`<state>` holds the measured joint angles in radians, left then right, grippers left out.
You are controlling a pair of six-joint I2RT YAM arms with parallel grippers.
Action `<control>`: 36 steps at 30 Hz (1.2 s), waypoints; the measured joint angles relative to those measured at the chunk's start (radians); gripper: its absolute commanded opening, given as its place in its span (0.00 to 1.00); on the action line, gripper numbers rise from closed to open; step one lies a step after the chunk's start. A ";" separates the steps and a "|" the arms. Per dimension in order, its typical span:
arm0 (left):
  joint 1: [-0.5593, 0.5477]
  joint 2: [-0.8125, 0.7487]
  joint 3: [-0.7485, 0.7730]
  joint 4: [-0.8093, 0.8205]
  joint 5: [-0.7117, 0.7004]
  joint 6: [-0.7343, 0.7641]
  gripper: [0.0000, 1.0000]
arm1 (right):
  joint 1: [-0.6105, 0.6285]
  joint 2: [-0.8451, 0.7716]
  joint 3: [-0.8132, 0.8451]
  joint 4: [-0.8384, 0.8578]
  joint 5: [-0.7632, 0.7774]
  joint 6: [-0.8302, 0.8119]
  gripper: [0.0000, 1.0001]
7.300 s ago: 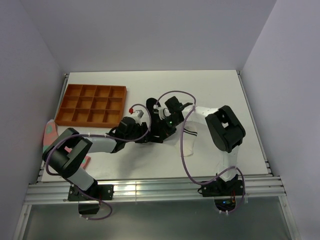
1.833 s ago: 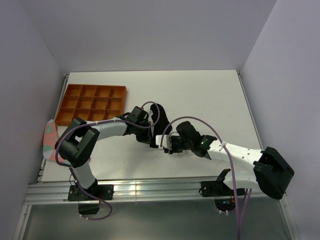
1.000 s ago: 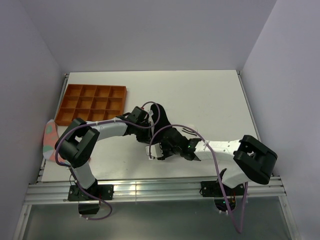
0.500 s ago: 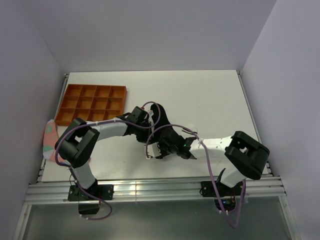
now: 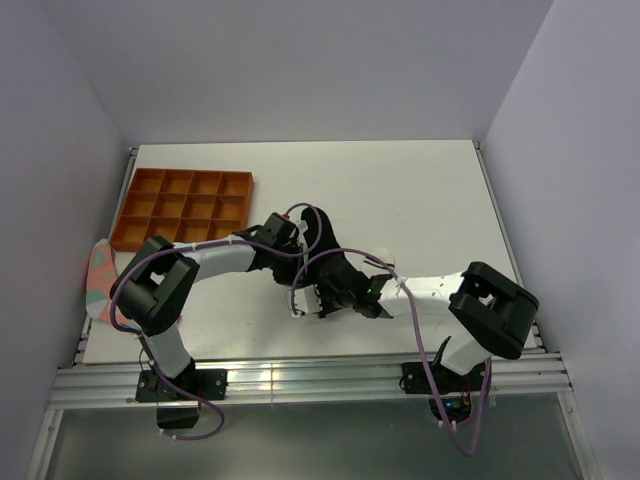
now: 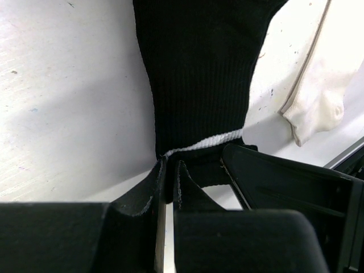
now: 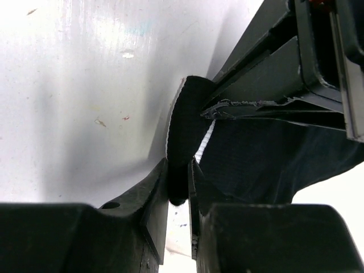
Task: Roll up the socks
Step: Roll the sock at the center of the board.
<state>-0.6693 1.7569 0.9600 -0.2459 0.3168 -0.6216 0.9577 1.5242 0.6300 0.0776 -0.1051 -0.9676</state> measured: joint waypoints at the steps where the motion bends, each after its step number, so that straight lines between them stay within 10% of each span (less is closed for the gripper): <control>1: -0.001 0.000 0.000 0.000 0.000 -0.001 0.04 | 0.000 -0.003 0.000 -0.005 0.000 0.007 0.12; 18: -0.010 -0.106 -0.090 0.058 -0.079 -0.183 0.37 | -0.182 -0.063 0.119 -0.299 -0.204 0.141 0.04; 36: -0.066 -0.250 -0.293 0.424 -0.235 -0.227 0.41 | -0.441 0.252 0.486 -0.771 -0.544 0.144 0.01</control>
<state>-0.7349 1.5066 0.6674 0.1780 0.0822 -0.8486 0.5167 1.7763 1.1160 -0.6937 -0.6491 -0.8234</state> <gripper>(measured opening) 0.404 0.222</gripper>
